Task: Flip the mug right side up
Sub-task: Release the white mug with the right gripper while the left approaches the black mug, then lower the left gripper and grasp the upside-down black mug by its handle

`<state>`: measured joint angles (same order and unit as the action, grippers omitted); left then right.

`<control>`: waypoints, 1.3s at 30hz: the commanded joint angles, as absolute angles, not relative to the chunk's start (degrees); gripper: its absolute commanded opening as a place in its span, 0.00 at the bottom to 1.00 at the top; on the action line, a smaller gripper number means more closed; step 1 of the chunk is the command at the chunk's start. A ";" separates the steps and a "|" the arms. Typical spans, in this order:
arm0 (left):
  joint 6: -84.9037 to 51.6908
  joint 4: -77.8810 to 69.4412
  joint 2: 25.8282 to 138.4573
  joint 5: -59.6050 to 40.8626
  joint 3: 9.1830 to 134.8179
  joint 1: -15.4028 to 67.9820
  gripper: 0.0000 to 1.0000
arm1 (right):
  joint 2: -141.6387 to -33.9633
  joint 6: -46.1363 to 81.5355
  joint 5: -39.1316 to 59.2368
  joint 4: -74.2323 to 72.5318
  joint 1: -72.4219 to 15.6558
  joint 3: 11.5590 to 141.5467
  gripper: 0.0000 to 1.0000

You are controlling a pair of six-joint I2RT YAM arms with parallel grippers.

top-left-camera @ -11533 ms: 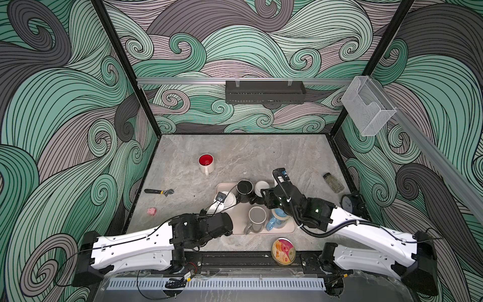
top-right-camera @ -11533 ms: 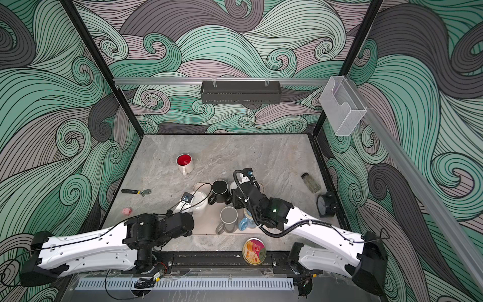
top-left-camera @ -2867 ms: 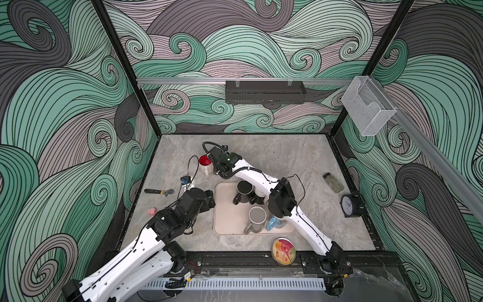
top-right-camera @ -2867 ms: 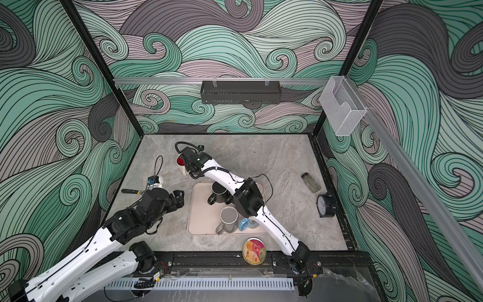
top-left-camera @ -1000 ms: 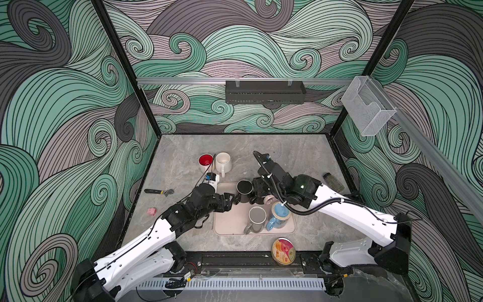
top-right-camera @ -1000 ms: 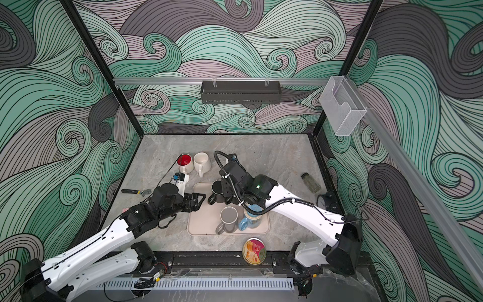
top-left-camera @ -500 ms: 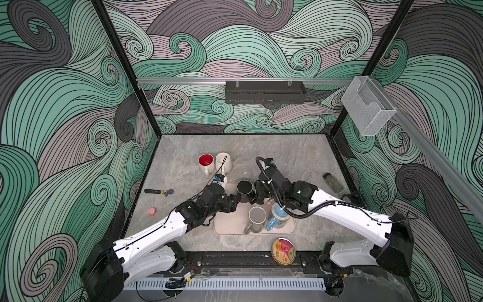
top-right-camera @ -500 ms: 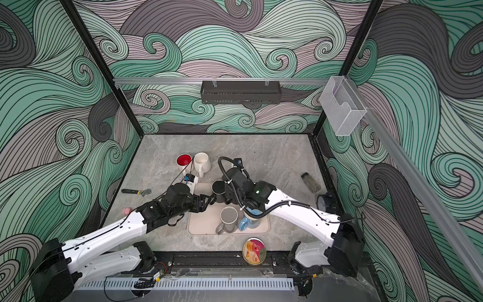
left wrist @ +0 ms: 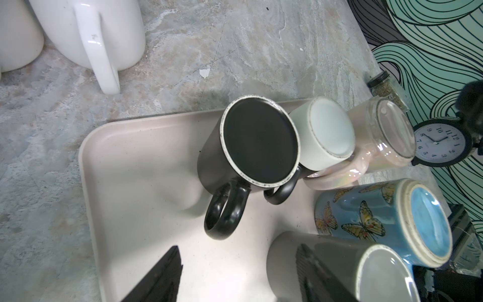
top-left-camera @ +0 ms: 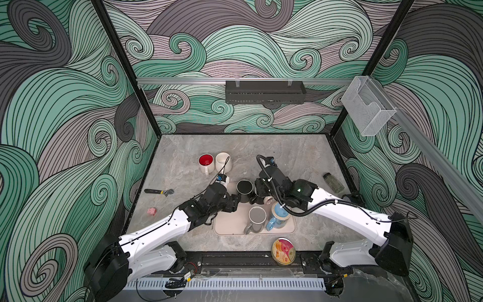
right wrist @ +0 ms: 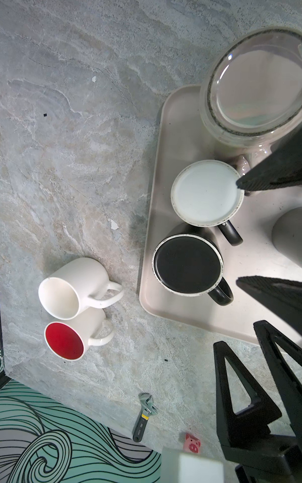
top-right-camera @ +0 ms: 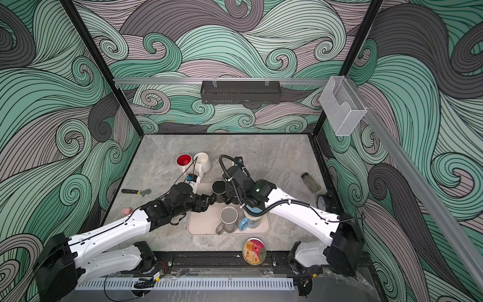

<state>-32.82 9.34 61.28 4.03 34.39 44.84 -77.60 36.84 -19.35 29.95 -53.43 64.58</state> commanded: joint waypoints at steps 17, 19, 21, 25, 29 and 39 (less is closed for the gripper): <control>-32.21 25.83 45.77 4.59 36.42 49.34 0.70 | -77.08 35.98 -18.30 32.89 -53.31 66.97 0.53; -31.94 27.27 46.24 5.86 36.25 49.66 0.66 | -77.17 35.86 -18.14 33.01 -53.30 66.68 0.53; -31.15 26.62 47.04 7.13 35.67 49.66 0.59 | -77.50 35.86 -18.09 32.66 -53.35 66.33 0.53; -29.55 18.89 49.85 9.81 33.34 49.66 0.56 | -78.92 35.95 -17.64 31.96 -53.35 65.98 0.53; -27.39 13.54 54.42 10.75 33.86 49.57 0.55 | -80.05 35.77 -18.01 31.91 -53.20 65.73 0.53; -26.28 15.39 67.12 10.96 41.45 49.57 0.50 | -80.53 35.51 -17.86 31.38 -52.89 65.68 0.53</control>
